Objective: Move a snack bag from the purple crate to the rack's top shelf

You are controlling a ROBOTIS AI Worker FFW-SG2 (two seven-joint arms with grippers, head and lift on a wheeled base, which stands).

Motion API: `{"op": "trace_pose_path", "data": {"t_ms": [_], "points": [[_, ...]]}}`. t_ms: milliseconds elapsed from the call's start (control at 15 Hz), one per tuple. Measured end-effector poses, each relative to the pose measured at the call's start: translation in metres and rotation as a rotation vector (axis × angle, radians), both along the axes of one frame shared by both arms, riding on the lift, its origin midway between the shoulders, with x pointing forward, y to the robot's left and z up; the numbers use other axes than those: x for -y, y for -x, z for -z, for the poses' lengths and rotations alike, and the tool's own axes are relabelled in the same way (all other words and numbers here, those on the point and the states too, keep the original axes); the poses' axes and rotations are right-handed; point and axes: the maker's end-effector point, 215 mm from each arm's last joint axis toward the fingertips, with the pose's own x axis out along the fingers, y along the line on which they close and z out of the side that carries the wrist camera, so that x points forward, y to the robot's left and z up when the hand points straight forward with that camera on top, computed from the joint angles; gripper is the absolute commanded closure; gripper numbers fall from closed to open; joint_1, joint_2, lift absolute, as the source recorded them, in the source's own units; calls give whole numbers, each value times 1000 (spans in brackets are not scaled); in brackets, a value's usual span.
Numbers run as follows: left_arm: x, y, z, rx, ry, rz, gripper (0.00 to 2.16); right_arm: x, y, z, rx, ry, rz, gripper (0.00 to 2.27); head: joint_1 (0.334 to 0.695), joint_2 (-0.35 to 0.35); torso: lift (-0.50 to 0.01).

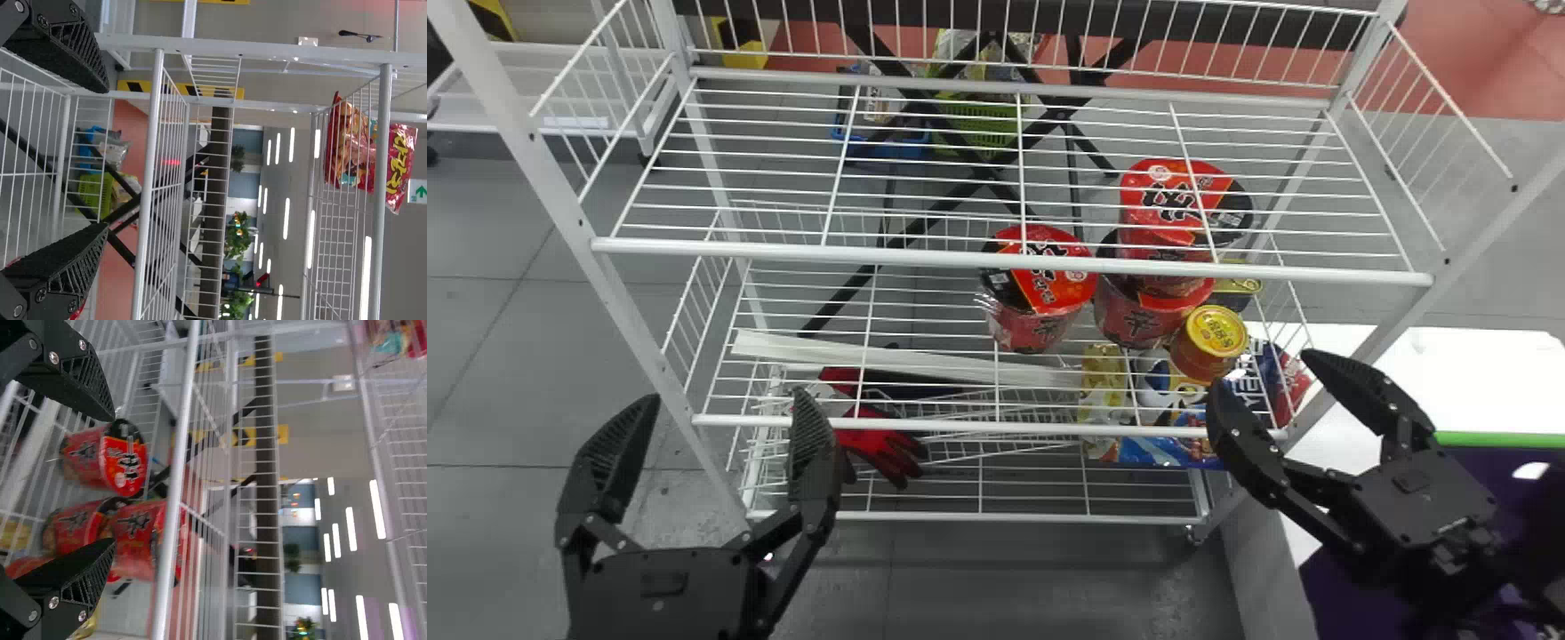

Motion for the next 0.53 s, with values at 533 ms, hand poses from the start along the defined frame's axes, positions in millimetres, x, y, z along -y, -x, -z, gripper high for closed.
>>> {"op": "trace_pose_path", "data": {"t_ms": [533], "points": [[4,1,5,-7,-9,6,90,157,24,-13,-249,-56,265,184,695,-350,-461]]}}
